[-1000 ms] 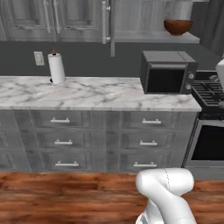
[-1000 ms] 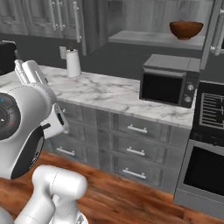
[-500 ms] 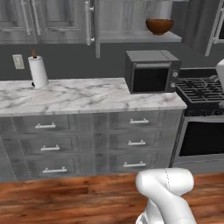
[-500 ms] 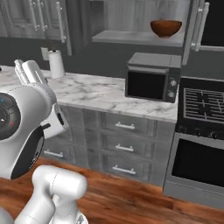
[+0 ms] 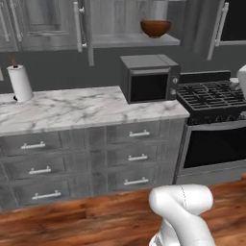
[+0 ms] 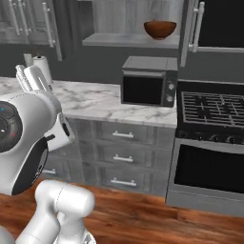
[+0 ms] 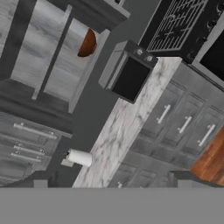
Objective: Move the bowls from the cabinet to the plates on the dining table.
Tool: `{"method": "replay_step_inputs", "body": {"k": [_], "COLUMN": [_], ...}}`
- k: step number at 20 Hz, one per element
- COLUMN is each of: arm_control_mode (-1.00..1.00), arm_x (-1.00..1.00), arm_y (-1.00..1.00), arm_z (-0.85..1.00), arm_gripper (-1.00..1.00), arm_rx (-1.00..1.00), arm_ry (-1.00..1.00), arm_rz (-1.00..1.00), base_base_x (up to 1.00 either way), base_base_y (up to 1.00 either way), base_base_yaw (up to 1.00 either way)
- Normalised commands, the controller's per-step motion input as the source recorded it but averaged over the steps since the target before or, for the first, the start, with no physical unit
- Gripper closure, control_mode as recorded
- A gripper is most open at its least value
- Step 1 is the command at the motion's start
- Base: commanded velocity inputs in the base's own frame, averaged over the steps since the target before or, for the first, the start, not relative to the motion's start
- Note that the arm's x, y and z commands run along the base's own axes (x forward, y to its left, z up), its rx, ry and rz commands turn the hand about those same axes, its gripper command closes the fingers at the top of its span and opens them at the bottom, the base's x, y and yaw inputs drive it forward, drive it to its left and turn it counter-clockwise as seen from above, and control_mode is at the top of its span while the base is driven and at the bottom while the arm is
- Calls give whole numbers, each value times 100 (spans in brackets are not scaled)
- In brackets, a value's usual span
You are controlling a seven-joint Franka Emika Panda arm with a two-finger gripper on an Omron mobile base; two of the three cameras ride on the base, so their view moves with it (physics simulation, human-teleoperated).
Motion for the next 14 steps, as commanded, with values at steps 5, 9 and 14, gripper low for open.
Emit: {"method": "replay_step_inputs", "body": {"k": [5, 9, 14], "arm_control_mode": [100, 100, 100], "arm_x": [0, 0, 0], "arm_y": [0, 0, 0], "arm_z": [0, 0, 0], "arm_gripper": [-100, -100, -100], "arm_rx": [0, 0, 0], "arm_ry": [0, 0, 0], "arm_rz": [0, 0, 0], "base_base_x": [0, 0, 0], "base_base_y": [0, 0, 0], "base_base_yaw": [-25, -25, -25]}}
